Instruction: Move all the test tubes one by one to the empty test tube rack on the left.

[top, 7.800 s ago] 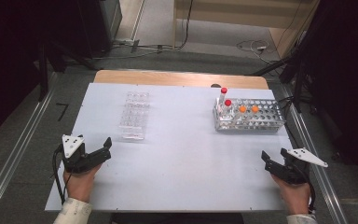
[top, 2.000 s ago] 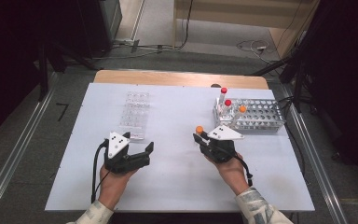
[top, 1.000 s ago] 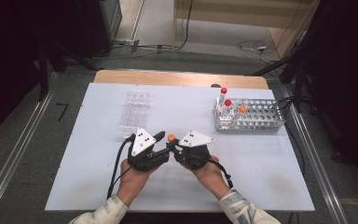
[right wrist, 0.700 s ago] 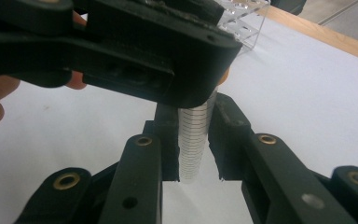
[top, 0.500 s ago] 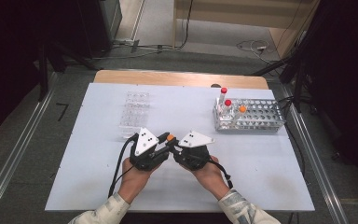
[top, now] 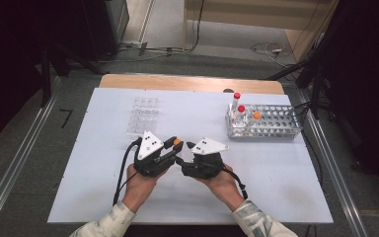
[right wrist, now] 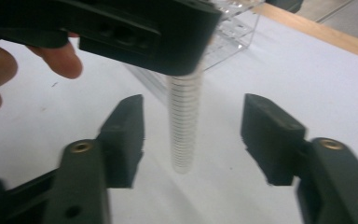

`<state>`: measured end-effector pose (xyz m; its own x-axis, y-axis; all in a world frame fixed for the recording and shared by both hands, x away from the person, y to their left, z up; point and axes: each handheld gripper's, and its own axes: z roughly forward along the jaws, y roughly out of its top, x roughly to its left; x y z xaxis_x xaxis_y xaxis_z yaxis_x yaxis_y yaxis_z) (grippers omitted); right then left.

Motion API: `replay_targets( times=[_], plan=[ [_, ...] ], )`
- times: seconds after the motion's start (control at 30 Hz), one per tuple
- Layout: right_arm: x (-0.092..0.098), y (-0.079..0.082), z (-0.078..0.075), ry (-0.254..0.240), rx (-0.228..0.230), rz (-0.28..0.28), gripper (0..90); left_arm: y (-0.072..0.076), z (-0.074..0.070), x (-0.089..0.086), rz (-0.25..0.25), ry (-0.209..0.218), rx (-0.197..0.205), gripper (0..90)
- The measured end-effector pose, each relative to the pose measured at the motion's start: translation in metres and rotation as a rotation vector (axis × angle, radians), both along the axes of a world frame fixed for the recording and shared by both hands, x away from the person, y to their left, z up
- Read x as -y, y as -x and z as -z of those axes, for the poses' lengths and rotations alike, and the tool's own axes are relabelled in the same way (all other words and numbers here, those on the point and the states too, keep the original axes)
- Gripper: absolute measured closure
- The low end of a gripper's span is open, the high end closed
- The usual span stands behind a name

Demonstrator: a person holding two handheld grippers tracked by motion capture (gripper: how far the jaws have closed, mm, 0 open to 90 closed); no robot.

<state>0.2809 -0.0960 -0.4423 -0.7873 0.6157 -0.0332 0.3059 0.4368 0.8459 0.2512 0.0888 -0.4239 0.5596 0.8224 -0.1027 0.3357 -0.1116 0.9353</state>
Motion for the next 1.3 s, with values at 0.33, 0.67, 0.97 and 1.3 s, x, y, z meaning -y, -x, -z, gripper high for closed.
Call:
replay_targets(
  times=[0.33, 0.67, 0.97, 1.3],
  plan=[
    [0.021, -0.003, -0.002, 0.01, -0.01, 0.043, 26.8, -0.007, -0.013, -0.018, -0.037, 0.021, -0.004, 70.2],
    [0.061, -0.011, -0.007, -0.006, -0.018, 0.139, 25.5, -0.028, -0.035, -0.046, -0.11, 0.033, 0.01, 70.1],
    [0.099, -0.015, -0.013, -0.024, 0.0, 0.229, 25.5, -0.047, -0.038, -0.064, -0.187, 0.03, 0.019, 70.2],
    [0.115, -0.017, -0.012, -0.031, -0.006, 0.274, 25.3, -0.062, -0.049, -0.073, -0.25, -0.007, 0.041, 70.1]
  ],
)
